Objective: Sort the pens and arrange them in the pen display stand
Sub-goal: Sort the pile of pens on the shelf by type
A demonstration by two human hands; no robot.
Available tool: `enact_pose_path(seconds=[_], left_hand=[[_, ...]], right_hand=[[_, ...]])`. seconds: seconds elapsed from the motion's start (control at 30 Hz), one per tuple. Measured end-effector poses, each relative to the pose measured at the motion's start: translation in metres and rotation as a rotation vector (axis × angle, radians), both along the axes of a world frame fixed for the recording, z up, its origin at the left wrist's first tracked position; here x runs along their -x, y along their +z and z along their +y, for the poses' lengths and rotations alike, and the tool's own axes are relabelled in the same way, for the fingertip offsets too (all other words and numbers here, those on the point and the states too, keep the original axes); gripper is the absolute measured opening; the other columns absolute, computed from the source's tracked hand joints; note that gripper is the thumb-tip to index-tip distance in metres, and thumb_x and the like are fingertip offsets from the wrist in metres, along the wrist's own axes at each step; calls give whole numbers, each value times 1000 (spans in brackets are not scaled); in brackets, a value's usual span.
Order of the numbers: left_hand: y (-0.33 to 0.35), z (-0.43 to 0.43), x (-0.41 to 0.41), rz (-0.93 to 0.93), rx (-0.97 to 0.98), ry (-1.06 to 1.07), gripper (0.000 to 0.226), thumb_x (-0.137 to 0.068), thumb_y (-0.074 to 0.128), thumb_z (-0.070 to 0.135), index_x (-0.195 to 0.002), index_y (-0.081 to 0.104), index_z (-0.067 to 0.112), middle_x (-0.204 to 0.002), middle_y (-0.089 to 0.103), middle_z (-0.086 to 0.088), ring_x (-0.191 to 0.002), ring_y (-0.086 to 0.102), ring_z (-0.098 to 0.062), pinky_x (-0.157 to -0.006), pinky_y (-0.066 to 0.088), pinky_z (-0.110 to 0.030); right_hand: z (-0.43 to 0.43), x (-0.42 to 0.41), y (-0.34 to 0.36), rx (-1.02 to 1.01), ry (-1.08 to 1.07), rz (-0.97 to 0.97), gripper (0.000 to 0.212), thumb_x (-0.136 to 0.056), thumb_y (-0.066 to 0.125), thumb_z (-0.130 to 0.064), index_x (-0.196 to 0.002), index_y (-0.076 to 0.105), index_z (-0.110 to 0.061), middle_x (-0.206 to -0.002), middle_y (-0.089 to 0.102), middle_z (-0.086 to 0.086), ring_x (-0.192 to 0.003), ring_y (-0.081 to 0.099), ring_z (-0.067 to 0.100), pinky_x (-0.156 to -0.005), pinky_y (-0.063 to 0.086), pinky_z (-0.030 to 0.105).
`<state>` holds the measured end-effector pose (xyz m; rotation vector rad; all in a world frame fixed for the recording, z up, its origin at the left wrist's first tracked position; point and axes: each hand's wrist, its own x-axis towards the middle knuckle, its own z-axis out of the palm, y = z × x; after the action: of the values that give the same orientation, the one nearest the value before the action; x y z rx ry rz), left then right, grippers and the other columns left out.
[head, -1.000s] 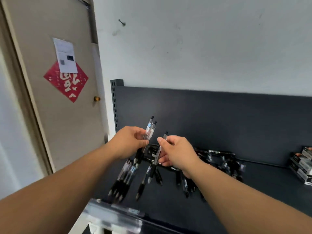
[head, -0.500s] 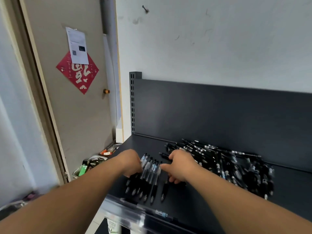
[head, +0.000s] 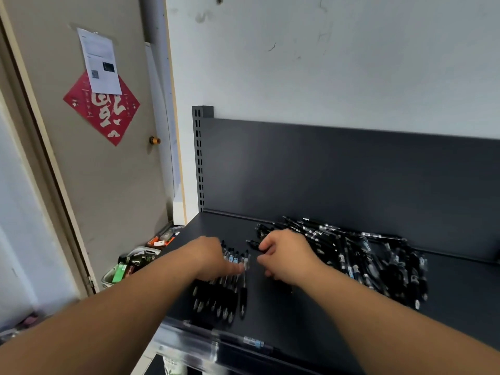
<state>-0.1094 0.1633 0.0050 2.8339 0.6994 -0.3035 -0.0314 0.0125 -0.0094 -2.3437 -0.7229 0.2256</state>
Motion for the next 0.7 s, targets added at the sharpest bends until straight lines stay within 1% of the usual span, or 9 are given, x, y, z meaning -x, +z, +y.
enact_pose_path(seconds=[0.1, 0.2, 0.27, 0.33, 0.37, 0.43, 0.5, 0.63, 0.7], left_hand=[[-1, -6, -2, 50, -25, -33, 82, -76, 59, 70, -135, 44, 14, -135, 48, -7, -116, 55, -23, -98, 46, -35], [-1, -10, -6, 119, -76, -80, 90, -78, 56, 70, -144, 34, 14, -146, 33, -9, -126, 48, -27, -105, 41, -37], [-3, -13, -10, 94, -73, -85, 97, -76, 56, 72, -148, 25, 15, -151, 26, -9, -133, 40, -29, -108, 38, -40], [-6, -18, -14, 9, -53, -83, 98, -76, 56, 73, -149, 23, 17, -153, 23, -6, -137, 34, -30, -109, 36, -43], [-8, -22, -15, -25, -47, -88, 98, -75, 56, 73, -149, 23, 18, -154, 22, -5, -138, 32, -30, -109, 36, -43], [-13, -30, -17, -36, -49, -116, 97, -73, 60, 71, -149, 23, 22, -153, 23, -2, -137, 32, -29, -108, 37, -43], [-16, -33, -19, -2, -62, -151, 93, -73, 63, 66, -148, 26, 24, -150, 26, -2, -135, 35, -29, -107, 38, -43], [-11, -30, -23, 77, -92, -191, 90, -75, 63, 59, -148, 26, 23, -149, 26, -3, -131, 41, -28, -105, 41, -41], [-8, -29, -30, 7, -81, -204, 87, -75, 64, 59, -147, 30, 25, -148, 28, -1, -131, 42, -27, -105, 41, -42]], right_hand=[[-18, -15, 6, 117, -104, -188, 13, -82, 70, -28, -92, 66, -20, -94, 69, -1, -89, 66, 16, -78, 52, 25], [-27, -14, 2, 317, -99, -191, 34, -75, 74, -44, -93, 69, -15, -91, 69, 1, -89, 64, 18, -76, 54, 29], [-27, -12, -6, 367, -100, -179, 32, -73, 74, -44, -87, 66, -16, -88, 65, 0, -87, 64, 19, -73, 54, 28], [-27, -13, -11, 360, -94, -186, 23, -74, 69, -35, -74, 62, -13, -77, 62, 2, -84, 64, 21, -67, 52, 26], [-29, -14, -10, 341, -97, -174, 21, -75, 68, -32, -74, 64, -11, -77, 63, 3, -83, 65, 21, -67, 52, 26], [-35, -15, -4, 267, -126, -117, 24, -78, 66, -29, -85, 71, -7, -83, 70, 5, -82, 65, 19, -73, 56, 28], [-44, -18, 2, 183, -162, -73, 27, -79, 64, -27, -88, 72, -3, -75, 70, 7, -70, 63, 19, -71, 57, 30], [-62, -26, 12, 95, -244, -123, 23, -78, 61, -32, -78, 72, -11, -69, 69, 3, -71, 65, 19, -64, 52, 28], [-69, -29, 15, 19, -287, -124, 22, -79, 59, -30, -78, 71, -12, -67, 68, 0, -66, 64, 18, -66, 55, 32]])
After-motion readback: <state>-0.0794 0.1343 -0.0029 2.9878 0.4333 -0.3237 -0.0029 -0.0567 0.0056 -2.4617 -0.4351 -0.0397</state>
